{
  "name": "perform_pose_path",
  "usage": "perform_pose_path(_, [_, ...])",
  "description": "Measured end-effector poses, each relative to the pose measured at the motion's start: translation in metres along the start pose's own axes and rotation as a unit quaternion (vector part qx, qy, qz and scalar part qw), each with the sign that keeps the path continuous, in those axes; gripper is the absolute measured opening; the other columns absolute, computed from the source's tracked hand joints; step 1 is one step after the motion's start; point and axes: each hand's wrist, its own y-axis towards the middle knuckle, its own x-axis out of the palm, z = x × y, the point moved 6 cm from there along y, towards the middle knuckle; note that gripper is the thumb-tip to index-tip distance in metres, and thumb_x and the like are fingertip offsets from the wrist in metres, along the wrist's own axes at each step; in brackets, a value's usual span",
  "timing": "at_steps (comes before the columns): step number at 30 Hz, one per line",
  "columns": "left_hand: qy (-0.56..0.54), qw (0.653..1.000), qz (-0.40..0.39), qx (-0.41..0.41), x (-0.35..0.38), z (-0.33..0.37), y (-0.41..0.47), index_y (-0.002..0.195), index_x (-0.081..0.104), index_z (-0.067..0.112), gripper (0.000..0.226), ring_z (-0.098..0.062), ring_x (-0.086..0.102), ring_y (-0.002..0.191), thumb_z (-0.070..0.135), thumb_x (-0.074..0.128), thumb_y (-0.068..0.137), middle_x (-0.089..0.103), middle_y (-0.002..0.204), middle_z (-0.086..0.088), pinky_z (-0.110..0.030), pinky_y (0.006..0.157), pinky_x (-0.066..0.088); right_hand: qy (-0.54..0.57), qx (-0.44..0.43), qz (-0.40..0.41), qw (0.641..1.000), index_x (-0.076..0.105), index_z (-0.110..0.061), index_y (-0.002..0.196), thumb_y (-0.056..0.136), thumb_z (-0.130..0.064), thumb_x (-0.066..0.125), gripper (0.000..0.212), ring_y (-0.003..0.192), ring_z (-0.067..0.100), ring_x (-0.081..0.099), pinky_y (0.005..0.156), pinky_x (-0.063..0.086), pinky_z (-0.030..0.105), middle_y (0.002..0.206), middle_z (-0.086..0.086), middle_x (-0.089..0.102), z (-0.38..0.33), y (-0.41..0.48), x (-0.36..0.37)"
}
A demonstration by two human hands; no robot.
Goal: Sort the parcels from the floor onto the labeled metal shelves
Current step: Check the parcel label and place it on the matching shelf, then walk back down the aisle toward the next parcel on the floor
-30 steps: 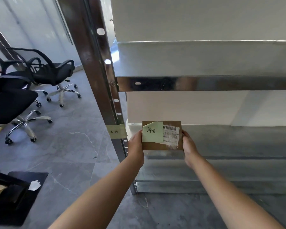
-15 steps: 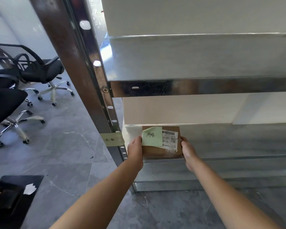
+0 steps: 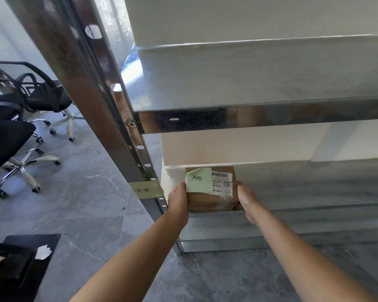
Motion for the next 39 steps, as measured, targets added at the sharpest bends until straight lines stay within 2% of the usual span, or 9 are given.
perform_pose_path(3, [0.017,1.000,-0.002,0.004,0.000,0.003,0.000,0.102,0.069,0.013,0.030,-0.032,0.065,0.110,0.027,0.043,0.099,0.071,0.114,-0.014,-0.040,0.091,0.054,-0.025,-0.005,-0.005,1.000,0.067,-0.021,0.116,0.095,-0.031,0.040,0.035,0.113,0.027,0.063,0.107,0.045,0.050,0.116,0.005,0.071,0.001,0.004,-0.002])
perform_pose_path(7, [0.021,1.000,-0.006,0.011,0.000,0.007,0.002,0.092,0.066,0.011,0.027,-0.026,0.061,0.091,0.021,0.042,0.101,0.068,0.106,-0.013,-0.031,0.072,0.051,-0.054,-0.026,0.016,0.998,0.066,-0.013,0.119,0.101,-0.023,0.035,0.038,0.114,0.026,0.060,0.101,0.046,0.036,0.121,0.008,0.068,-0.008,-0.001,-0.006])
perform_pose_path(10, [0.071,0.997,0.023,0.029,0.001,0.016,-0.004,0.101,0.059,0.007,0.035,-0.027,0.054,0.096,0.032,0.035,0.106,0.060,0.106,-0.012,-0.032,0.079,0.042,-0.076,-0.052,0.036,0.995,0.067,-0.012,0.113,0.105,-0.025,0.033,0.037,0.108,0.024,0.060,0.092,0.046,0.032,0.120,0.011,0.068,-0.015,-0.007,-0.008])
perform_pose_path(16, [0.200,0.961,0.053,0.183,0.003,0.055,-0.012,0.133,0.058,0.003,0.062,-0.030,0.055,0.113,0.046,0.020,0.109,0.061,0.121,-0.015,-0.037,0.096,0.042,-0.101,-0.141,0.119,0.978,0.057,0.002,0.125,0.108,-0.030,0.033,0.043,0.123,0.030,0.054,0.097,0.039,0.031,0.130,0.019,0.060,-0.032,-0.032,-0.031])
perform_pose_path(22, [0.285,0.909,0.036,0.302,0.034,0.075,-0.056,0.115,0.054,0.008,0.046,-0.031,0.057,0.099,0.038,0.021,0.110,0.057,0.101,-0.012,-0.033,0.077,0.036,-0.099,-0.168,0.146,0.970,0.043,-0.010,0.146,0.107,-0.034,0.032,0.047,0.139,0.022,0.042,0.110,0.031,0.028,0.151,0.007,0.045,-0.024,-0.067,-0.080])
perform_pose_path(25, [0.281,0.890,0.001,0.359,0.065,0.077,-0.093,0.117,0.056,0.006,0.042,-0.031,0.057,0.107,0.033,0.025,0.110,0.056,0.103,-0.007,-0.030,0.082,0.034,-0.090,-0.192,0.166,0.963,0.035,-0.010,0.151,0.107,-0.027,0.034,0.047,0.143,0.020,0.037,0.114,0.026,0.027,0.157,0.007,0.037,-0.022,-0.090,-0.118])
perform_pose_path(30, [0.390,0.804,-0.088,0.440,0.133,0.051,-0.163,0.154,0.037,0.016,0.051,-0.023,0.032,0.149,0.037,0.024,0.110,0.034,0.163,-0.004,-0.033,0.118,0.023,-0.123,-0.242,0.227,0.935,0.029,-0.011,0.154,0.107,-0.020,0.034,0.048,0.147,0.021,0.030,0.116,0.021,0.027,0.160,0.006,0.029,-0.024,-0.148,-0.195])
perform_pose_path(34, [0.483,0.688,-0.161,0.518,0.202,0.009,-0.218,0.160,0.023,0.018,0.056,-0.013,0.003,0.157,0.039,0.020,0.109,0.011,0.170,0.002,-0.028,0.125,-0.004,-0.197,-0.259,0.317,0.891,0.027,-0.012,0.155,0.106,-0.020,0.036,0.050,0.151,0.021,0.019,0.123,0.014,0.043,0.164,0.005,0.023,-0.016,-0.202,-0.267])
perform_pose_path(39, [0.480,0.581,-0.234,0.614,0.284,-0.045,-0.310,0.161,0.017,0.013,0.054,-0.011,-0.003,0.156,0.031,0.023,0.110,0.008,0.170,-0.001,-0.024,0.123,-0.012,-0.211,-0.226,0.416,0.855,0.021,-0.014,0.156,0.106,-0.025,0.033,0.052,0.152,0.017,0.015,0.123,0.009,0.045,0.165,0.002,0.019,0.018,-0.273,-0.356])
